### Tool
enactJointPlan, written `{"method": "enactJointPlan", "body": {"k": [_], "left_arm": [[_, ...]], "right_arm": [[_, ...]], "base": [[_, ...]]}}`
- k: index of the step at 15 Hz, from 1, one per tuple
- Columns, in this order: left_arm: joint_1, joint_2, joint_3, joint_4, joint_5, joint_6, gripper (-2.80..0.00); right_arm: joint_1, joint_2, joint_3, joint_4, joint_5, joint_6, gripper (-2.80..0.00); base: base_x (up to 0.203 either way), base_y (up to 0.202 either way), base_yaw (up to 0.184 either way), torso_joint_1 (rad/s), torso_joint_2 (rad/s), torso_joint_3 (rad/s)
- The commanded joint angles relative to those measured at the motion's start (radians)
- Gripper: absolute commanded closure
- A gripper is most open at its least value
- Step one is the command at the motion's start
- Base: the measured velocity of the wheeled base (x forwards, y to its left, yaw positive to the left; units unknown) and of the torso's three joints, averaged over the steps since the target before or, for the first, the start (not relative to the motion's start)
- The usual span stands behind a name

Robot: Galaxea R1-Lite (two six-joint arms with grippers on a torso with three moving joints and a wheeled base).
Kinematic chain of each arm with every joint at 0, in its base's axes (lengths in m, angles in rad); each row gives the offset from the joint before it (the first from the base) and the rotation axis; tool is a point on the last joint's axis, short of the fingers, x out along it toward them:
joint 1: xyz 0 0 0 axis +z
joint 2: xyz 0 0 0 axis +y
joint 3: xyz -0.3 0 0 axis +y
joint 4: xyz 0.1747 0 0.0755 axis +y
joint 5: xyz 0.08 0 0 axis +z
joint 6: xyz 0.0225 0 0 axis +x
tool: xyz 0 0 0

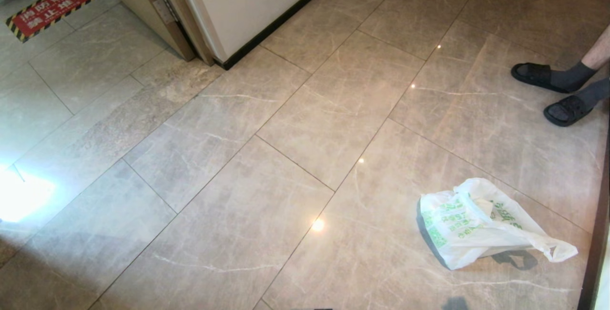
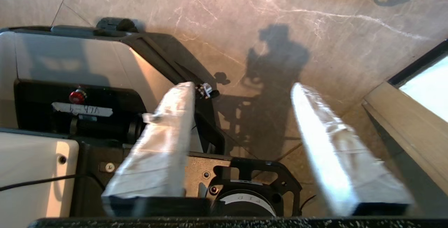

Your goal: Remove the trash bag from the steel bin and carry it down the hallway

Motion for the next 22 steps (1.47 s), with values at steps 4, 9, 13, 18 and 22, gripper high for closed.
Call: {"method": "enactJointPlan", "body": {"k": [4, 9, 13, 18, 22], "left_arm": [[0.000, 0.000, 0.000, 0.000, 0.000, 0.000, 0.00], [0.000, 0.000, 0.000, 0.000, 0.000, 0.000, 0.00], [0.000, 0.000, 0.000, 0.000, 0.000, 0.000, 0.00], [0.000, 0.000, 0.000, 0.000, 0.000, 0.000, 0.00], [0.000, 0.000, 0.000, 0.000, 0.000, 0.000, 0.00]], "right_arm": [[0.002, -0.154, 0.143, -0.153, -0.028, -0.009, 0.00], [0.014, -0.405, 0.437, -0.507, -0.111, -0.030, 0.00], [0.044, -0.411, 0.486, -0.588, -0.179, -0.021, 0.00], [0.116, -0.553, 0.488, -0.544, -0.162, 0.072, 0.00], [0.117, -0.552, 0.487, -0.533, -0.163, 0.084, 0.00]], "base": [[0.000, 0.000, 0.000, 0.000, 0.00, 0.000], [0.000, 0.000, 0.000, 0.000, 0.00, 0.000], [0.000, 0.000, 0.000, 0.000, 0.00, 0.000], [0.000, 0.000, 0.000, 0.000, 0.00, 0.000], [0.000, 0.000, 0.000, 0.000, 0.00, 0.000]]}}
